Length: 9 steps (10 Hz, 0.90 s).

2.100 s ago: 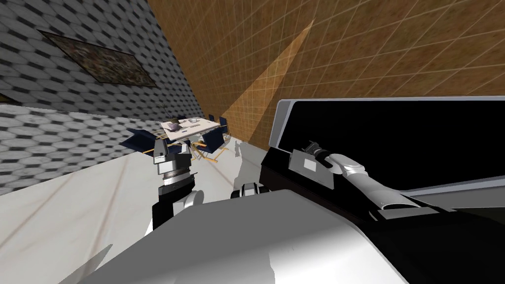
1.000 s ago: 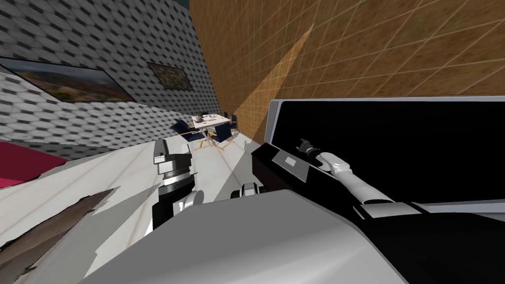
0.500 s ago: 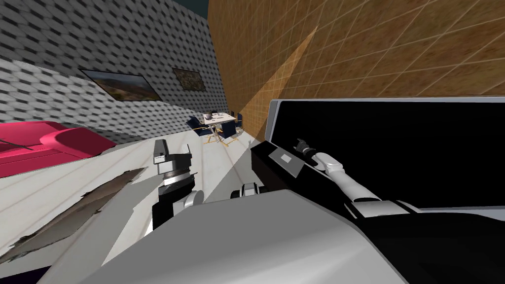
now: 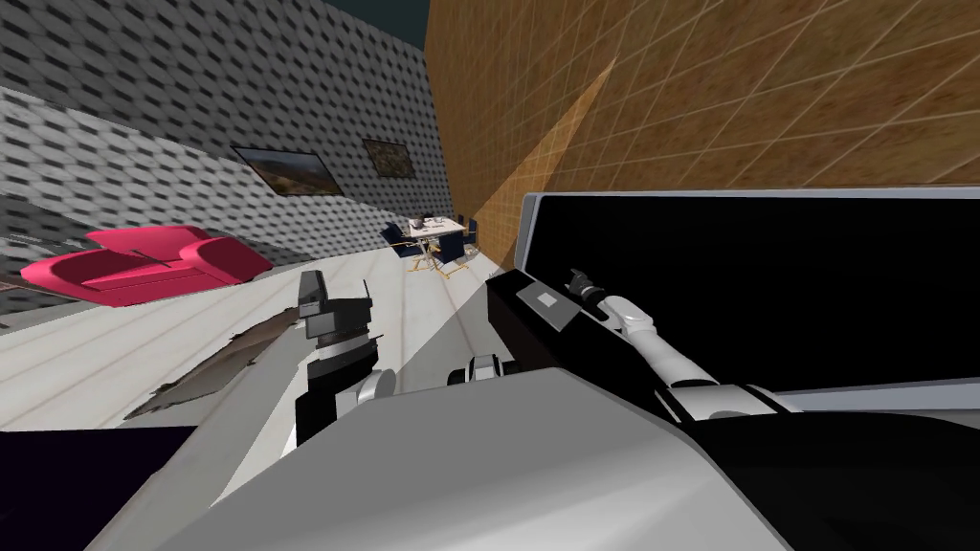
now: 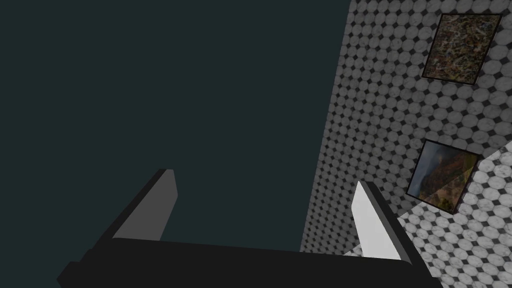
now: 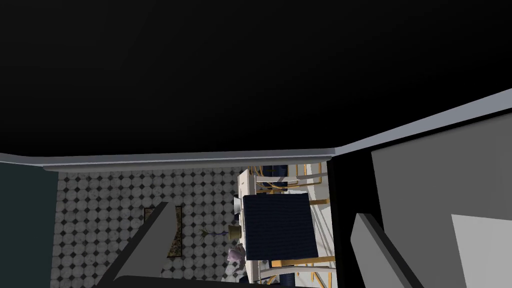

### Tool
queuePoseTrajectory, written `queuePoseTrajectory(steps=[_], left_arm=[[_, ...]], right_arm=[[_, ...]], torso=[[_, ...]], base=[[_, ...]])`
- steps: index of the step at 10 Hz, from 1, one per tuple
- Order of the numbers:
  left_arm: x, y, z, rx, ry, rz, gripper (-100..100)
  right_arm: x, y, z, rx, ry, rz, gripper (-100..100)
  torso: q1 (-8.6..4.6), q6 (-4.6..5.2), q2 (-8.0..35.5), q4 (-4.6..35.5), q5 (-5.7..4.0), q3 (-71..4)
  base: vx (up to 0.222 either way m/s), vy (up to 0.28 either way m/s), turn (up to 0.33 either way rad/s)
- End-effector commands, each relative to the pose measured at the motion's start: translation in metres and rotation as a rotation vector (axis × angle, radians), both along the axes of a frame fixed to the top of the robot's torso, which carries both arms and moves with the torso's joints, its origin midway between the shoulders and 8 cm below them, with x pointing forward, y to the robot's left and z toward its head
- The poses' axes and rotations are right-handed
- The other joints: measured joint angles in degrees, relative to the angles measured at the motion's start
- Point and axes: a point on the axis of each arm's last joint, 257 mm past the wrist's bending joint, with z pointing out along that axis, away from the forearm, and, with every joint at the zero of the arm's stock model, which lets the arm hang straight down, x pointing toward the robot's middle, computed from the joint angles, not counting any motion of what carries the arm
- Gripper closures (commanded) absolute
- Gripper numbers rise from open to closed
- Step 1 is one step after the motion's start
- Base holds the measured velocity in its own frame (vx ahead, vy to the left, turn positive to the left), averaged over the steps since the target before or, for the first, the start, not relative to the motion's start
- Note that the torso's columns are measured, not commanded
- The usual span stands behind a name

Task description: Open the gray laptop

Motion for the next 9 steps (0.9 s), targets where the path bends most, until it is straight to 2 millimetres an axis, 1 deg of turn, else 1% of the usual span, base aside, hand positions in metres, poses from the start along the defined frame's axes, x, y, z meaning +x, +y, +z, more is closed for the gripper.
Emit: queuePoseTrajectory(steps=[1, 2, 5, 9], left_arm=[[0.0, 0.0, 0.0, 0.0, 0.0, 0.0, 0], [0.0, 0.0, 0.0, 0.0, 0.0, 0.0, 0], [0.0, 0.0, 0.0, 0.0, 0.0, 0.0, 0], [0.0, 0.0, 0.0, 0.0, 0.0, 0.0, 0]], right_arm=[[0.005, 0.009, -0.001, -0.027, -0.003, 0.015, -100], [0.008, 0.015, -0.002, -0.043, -0.005, 0.024, -100], [0.017, 0.032, -0.003, -0.087, -0.013, 0.049, -100], [0.026, 0.049, -0.002, -0.139, -0.023, 0.075, -100]], torso=[[-0.06, 0.0, 0.0, 0.01, -0.01, 0.01], [0.02, 0.07, -0.15, -0.03, 0.01, -0.08], [0.07, 0.02, 0.16, 0.05, 0.03, 0.11], [0.15, 0.02, -0.23, -0.07, 0.05, -0.15]], base=[[-0.188, -0.119, 0.099], [-0.221, -0.117, 0.115], [-0.291, -0.118, 0.241], [-0.207, -0.088, 0.166]])
